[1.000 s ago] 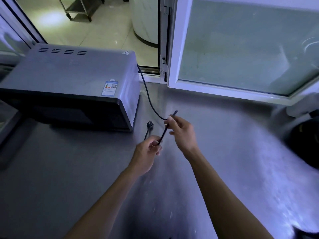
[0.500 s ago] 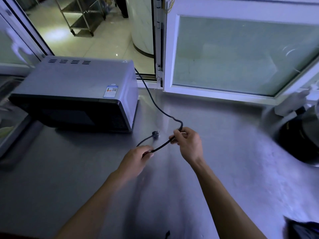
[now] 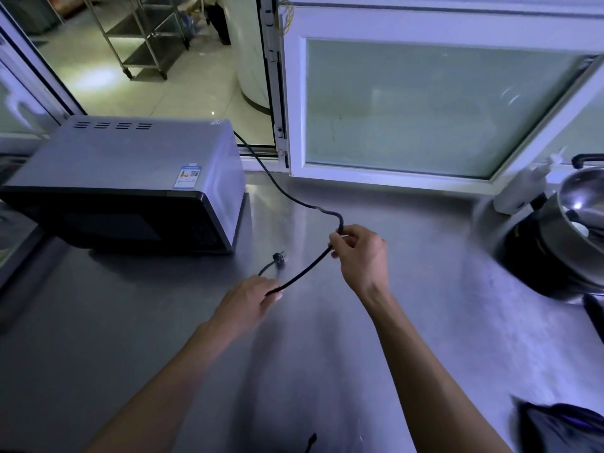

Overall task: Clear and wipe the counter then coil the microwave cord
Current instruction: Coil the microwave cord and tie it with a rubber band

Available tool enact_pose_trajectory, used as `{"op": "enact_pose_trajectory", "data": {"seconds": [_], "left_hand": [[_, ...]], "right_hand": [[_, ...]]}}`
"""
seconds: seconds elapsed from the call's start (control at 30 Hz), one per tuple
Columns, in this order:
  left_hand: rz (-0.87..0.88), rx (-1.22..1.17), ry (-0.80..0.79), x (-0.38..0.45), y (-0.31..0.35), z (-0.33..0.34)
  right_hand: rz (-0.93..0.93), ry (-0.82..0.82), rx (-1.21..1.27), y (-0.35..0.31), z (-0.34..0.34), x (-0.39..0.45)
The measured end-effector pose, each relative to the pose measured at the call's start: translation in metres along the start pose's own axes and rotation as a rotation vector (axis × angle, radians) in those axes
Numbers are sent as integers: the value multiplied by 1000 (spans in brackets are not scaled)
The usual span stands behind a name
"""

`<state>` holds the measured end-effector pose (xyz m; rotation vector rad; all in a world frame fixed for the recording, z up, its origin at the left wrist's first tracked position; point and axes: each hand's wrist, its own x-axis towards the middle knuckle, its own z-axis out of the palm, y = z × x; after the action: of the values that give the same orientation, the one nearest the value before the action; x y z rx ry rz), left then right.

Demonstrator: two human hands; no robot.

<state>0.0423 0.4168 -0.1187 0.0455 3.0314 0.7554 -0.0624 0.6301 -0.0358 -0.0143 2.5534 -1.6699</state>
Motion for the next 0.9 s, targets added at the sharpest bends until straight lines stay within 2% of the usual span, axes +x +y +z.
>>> {"op": "enact_pose_trajectory", "data": {"seconds": [0.1,0.3,0.43,0.57,0.67,0.77,0.9], "left_hand": [[22,4,29,5,4,-2],[101,-27,195,24,7,-30],[150,-42,288,40,0,-52],[156,-58,267,56,-21,-71],[133,-138,233,63,-43,-81],[82,-276,268,72,-63,-89],[236,-339,311,86,-83,-101]], "right_hand": [[-59,-11,-11,-4,-4,1],[-221,-53,-40,-20,-11,0],[-353,40,-83,-38,-7,2],[-500,101,-119,-58,9,10],[-497,97,-103,-77,30,11],[-445,113,4,-97,53,5],[-377,156,56,-119,75,7]]}}
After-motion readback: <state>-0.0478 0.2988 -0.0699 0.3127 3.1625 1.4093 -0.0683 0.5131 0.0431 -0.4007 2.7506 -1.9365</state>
